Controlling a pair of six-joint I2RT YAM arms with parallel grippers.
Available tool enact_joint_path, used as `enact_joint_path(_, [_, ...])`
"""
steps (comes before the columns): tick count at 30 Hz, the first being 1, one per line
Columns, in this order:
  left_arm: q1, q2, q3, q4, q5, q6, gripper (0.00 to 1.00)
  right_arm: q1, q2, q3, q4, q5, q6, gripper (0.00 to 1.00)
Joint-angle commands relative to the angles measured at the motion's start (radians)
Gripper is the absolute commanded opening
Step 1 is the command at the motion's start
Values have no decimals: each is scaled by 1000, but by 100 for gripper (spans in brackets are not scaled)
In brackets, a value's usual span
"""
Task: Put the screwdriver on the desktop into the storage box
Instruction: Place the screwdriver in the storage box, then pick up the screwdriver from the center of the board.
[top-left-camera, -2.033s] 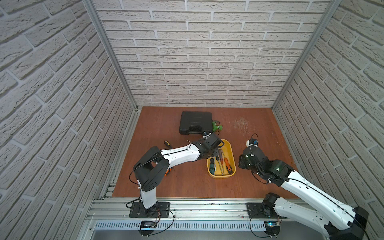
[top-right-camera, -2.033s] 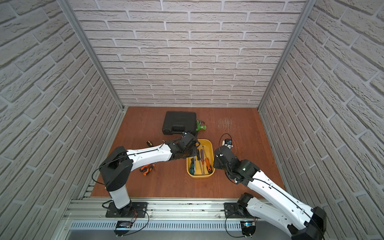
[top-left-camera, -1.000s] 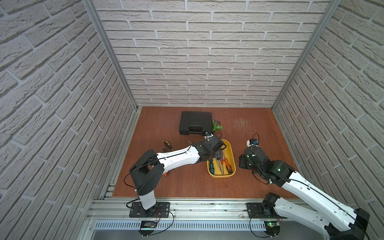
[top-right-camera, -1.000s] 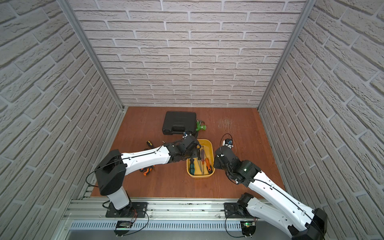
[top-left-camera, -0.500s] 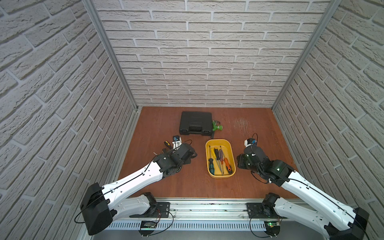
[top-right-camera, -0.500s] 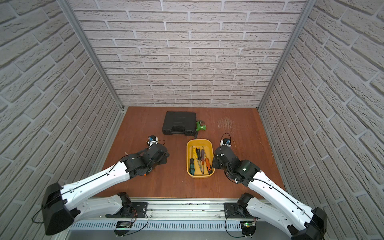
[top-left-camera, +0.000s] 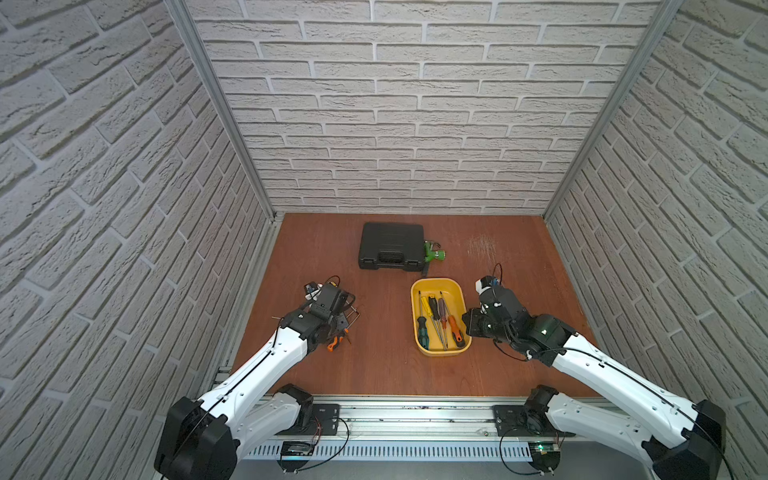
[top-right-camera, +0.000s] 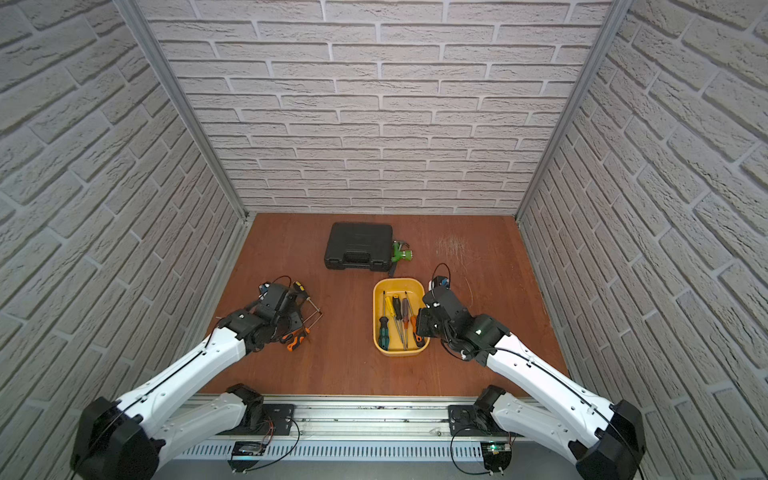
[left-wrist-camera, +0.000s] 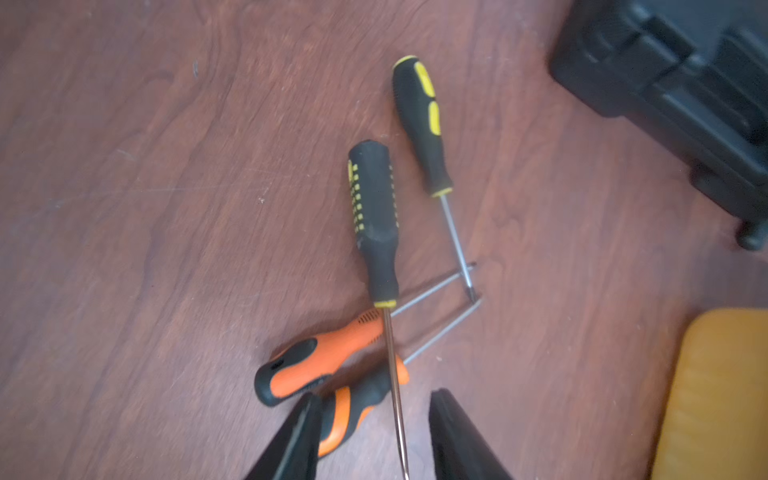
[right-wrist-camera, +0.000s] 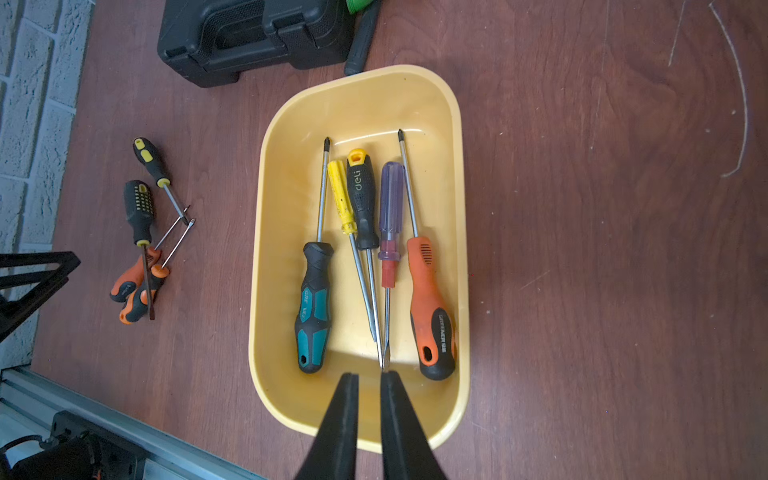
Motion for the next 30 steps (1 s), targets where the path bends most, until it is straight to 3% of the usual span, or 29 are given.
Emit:
enact_joint_path(1, [60,59,28,81,102,24,46,-2,-10,21,38,-12,-12,17])
enact_joint_path(5, [104,139,71,133,145,37,44,-1,-17,12,39,-10,-11,17])
enact_joint_path(17, [144,424,274,200,119,73,42,-1,-9,1,52,-17,-9,16])
enact_joint_path(30, [182,592,324,252,142,32,40,-1,-25,-10,49,-5,-15,16])
